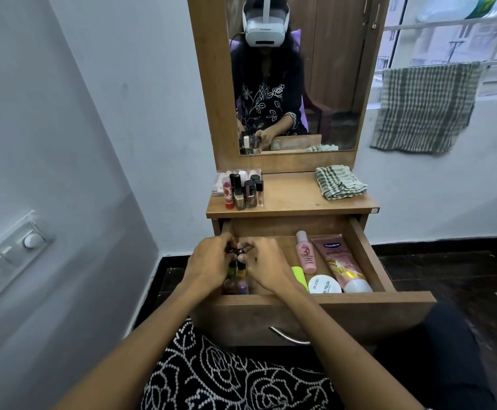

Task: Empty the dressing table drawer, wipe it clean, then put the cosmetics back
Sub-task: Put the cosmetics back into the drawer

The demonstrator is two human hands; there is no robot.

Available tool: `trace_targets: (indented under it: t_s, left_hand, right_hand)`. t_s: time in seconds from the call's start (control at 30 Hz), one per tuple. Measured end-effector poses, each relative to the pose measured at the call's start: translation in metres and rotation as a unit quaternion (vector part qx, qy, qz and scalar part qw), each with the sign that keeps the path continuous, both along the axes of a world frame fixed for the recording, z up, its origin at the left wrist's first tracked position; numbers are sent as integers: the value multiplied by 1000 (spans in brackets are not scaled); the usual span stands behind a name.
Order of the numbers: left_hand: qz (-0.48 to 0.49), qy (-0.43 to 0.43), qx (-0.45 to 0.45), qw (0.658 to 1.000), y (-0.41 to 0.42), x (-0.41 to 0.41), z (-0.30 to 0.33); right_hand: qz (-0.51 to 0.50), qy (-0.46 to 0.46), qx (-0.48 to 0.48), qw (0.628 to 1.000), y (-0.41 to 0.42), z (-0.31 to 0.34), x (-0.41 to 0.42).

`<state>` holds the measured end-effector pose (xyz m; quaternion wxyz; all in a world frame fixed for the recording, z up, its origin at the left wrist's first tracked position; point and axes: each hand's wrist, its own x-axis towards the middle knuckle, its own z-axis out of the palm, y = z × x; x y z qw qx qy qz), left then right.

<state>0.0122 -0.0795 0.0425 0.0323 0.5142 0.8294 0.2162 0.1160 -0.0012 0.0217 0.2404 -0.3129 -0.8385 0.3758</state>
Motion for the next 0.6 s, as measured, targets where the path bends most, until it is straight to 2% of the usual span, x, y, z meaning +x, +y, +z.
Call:
trace_targets:
  t_s: [0.6]
  left_hand:
    - [13,-25,-47,999,2,-5,-18]
  right_hand:
    - [37,-93,-24,995,5,-11,-7]
